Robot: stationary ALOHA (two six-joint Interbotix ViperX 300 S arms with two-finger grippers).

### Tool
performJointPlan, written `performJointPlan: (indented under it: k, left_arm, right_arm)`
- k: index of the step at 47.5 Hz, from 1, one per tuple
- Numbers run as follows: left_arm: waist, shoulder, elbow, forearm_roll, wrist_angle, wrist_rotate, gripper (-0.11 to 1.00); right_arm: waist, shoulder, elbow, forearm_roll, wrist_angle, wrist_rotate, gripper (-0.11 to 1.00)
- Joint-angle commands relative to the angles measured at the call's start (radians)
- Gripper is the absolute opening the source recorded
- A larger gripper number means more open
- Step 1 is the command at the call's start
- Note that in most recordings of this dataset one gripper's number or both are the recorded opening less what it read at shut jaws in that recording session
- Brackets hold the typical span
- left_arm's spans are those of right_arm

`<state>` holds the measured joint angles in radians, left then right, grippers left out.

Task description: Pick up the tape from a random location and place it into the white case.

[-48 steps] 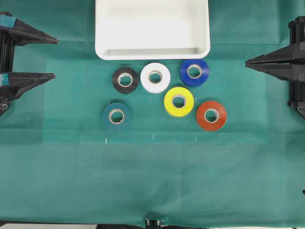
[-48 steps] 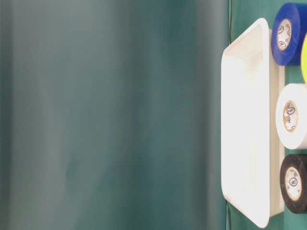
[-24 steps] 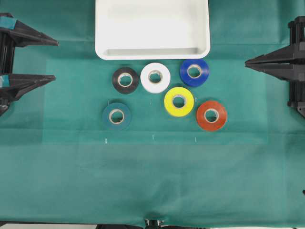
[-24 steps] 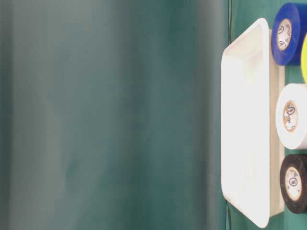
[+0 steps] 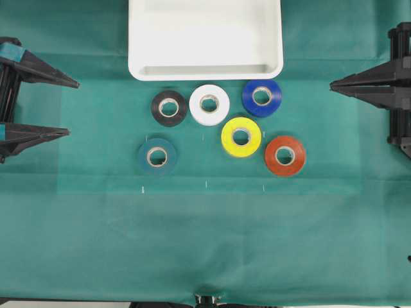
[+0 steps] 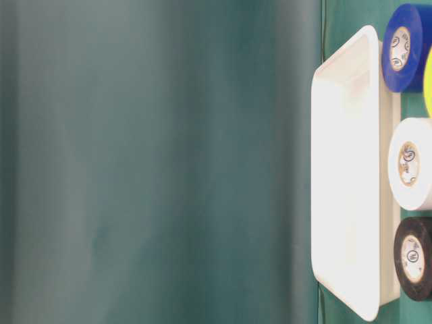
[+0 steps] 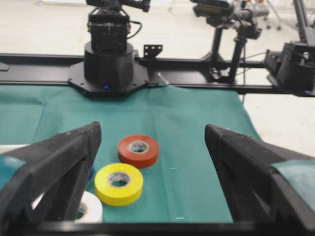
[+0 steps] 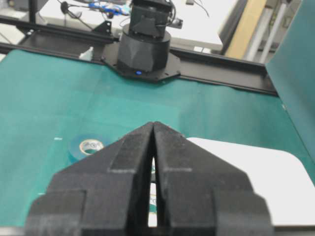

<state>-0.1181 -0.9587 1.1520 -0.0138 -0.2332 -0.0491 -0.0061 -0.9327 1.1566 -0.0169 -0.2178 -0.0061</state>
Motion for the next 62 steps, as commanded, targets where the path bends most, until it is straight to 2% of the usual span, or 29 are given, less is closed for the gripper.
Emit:
performJointPlan:
  k: [1,18,33,45,62]
  left_arm:
    - [-0.002,0.006,-0.009,0.003,-0.006,0.002,0.97]
    - [-0.002,0.031,-0.023,0.003,-0.023,0.003,0.97]
    - [0.002,0.204,-0.117,0.003,-0.058,0.066,0.97]
    - [0.0,0.325,-0.202,0.003,-0.046,0.067,0.97]
    - [0.0,0.337,-0.218,0.0,-0.018,0.063,0.97]
  right_arm:
    - [-0.002,0.008,-0.029,0.002,-0.005,0.0,0.0]
    - [0.0,0.008,-0.031,0.002,-0.005,0.0,0.0]
    - [-0.002,0.008,-0.032,0.002,-0.005,0.0,0.0]
    - [-0.002,0.008,-0.034,0.002,0.002,0.0,0.0]
    - [-0.002,0.008,-0.035,0.002,0.009,0.002,0.0]
